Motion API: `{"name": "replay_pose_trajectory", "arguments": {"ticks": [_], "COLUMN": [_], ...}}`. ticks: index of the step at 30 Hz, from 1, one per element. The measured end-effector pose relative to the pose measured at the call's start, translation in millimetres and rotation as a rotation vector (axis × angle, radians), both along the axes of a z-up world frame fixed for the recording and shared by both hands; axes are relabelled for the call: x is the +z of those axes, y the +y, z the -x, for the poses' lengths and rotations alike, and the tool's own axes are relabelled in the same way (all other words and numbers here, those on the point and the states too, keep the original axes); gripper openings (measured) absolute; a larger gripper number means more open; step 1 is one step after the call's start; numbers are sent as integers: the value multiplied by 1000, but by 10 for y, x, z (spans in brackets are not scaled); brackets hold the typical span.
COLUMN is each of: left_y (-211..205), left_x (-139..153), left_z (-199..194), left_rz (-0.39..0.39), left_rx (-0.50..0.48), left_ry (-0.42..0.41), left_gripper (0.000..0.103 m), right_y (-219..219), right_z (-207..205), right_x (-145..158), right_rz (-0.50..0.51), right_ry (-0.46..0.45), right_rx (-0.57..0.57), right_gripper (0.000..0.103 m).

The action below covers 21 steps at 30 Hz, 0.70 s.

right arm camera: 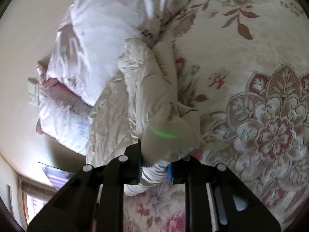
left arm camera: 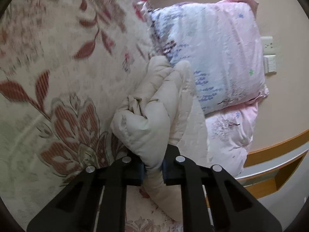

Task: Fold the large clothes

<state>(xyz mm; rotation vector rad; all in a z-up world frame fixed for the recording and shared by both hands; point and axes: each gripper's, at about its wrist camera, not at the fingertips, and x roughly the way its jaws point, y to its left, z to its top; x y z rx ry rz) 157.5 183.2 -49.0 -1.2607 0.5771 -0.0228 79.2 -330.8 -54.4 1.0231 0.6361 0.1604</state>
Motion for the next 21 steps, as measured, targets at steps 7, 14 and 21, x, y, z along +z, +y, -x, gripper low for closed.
{"name": "replay_pose_trajectory", "arguments": {"ticks": [7,14,21], "left_y": [211,324,356], "left_x": [201,206,58], "left_z": [462,992,1017], "left_rz": [-61,-93,-101], "left_rx": [29,43,24], "left_ry": [-54,-48,-17], "left_gripper": [11,11,23], "right_y": [251,520,524], "right_z": [222,604,858], "right_x": [158,164,299], "right_rz": [65,212,523], "right_ry": [-35,-6,100], "right_rx": [122,219,38], "right_gripper": [20,22,69]}}
